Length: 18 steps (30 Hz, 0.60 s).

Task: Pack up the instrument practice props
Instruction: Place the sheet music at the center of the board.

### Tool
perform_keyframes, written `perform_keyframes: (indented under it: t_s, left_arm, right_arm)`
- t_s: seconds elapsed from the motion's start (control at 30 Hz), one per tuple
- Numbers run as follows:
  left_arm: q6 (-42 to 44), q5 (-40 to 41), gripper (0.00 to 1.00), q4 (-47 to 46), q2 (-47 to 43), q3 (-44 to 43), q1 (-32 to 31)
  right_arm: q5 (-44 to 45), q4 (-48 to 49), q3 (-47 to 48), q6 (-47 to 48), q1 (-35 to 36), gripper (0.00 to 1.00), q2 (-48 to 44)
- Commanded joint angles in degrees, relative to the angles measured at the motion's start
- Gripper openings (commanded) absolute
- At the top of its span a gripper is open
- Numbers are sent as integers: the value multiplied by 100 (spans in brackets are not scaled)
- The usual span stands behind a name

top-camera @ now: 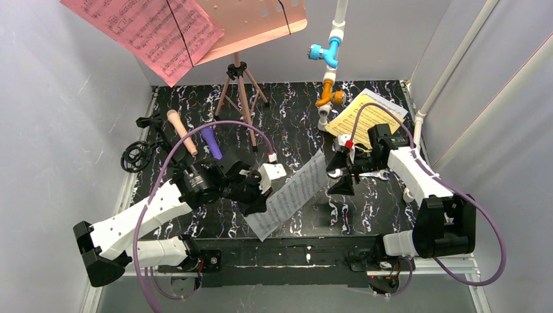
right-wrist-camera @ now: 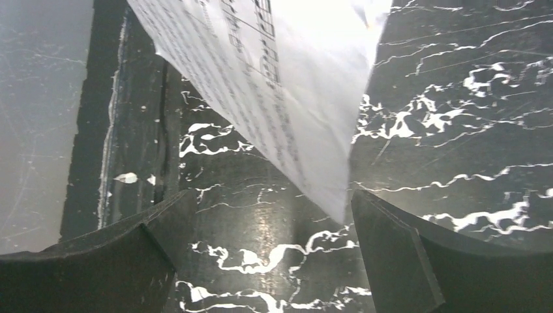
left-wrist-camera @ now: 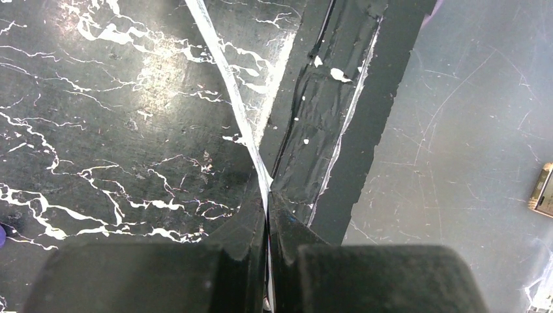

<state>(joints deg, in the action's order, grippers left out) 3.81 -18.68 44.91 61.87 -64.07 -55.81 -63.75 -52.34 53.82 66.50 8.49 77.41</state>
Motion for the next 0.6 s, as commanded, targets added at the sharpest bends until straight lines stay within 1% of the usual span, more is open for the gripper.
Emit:
perform_keyframes:
  t_s: [0.0, 0.07, 0.17, 0.3, 0.37, 0.43, 0.5, 0.53, 0.57]
  left_arm:
    - [-27, -139, 0, -17, -265, 17, -73]
    - [-29, -136, 0, -17, -287, 24, -89]
    - [-21, -155, 0, -26, -260, 1, -114]
    - [-16, -154, 0, -70, -215, -17, -143]
    - [-21, -149, 0, -131, -206, 14, -149]
    - [-17, -101, 0, -171, -209, 45, -149]
    - [-19, 14, 0, -220, -231, 89, -152]
    - [-21, 121, 0, -253, -247, 132, -152]
    - [-20, 221, 0, -293, -265, 177, -152]
  right_arm:
    - [195, 302, 383, -81, 12, 98, -29]
    - [158, 644, 361, -330, 12, 98, -35]
    - [-107, 599, 435, -208, 27, 98, 126]
    - [-385, -266, 722, 469, 181, 98, 458]
    - [-542, -654, 764, 825, 269, 96, 560]
    - [-574, -840, 778, 931, 325, 89, 591]
    - [-515, -903, 779, 875, 329, 79, 586]
    - [-486, -887, 783, 761, 324, 69, 573]
    - [-460, -911, 795, 688, 320, 55, 562]
